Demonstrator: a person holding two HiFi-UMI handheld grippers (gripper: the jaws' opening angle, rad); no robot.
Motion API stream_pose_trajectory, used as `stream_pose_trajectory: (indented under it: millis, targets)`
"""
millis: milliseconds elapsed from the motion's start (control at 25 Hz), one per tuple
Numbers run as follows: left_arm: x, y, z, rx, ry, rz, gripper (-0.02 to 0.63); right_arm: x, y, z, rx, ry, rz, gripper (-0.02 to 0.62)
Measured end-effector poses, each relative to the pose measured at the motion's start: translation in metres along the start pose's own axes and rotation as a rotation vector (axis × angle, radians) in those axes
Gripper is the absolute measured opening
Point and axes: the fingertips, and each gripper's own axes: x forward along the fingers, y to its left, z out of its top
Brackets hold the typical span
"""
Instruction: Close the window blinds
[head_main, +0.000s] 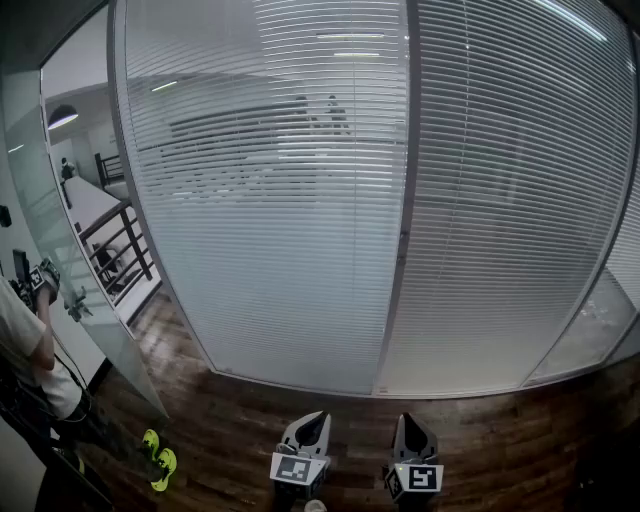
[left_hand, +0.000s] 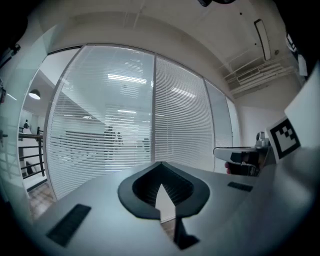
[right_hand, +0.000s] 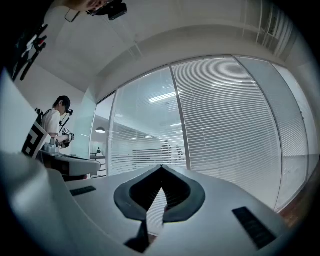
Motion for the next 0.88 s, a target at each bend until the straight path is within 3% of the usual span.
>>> stream_pose_trajectory:
  millis: [880]
  targets:
    - [0.004, 0.025, 0.004, -0.027, 0.015, 0.062, 0.000, 0.014, -0.001, -0.017, -0.028, 0.052, -0.006, 0.003]
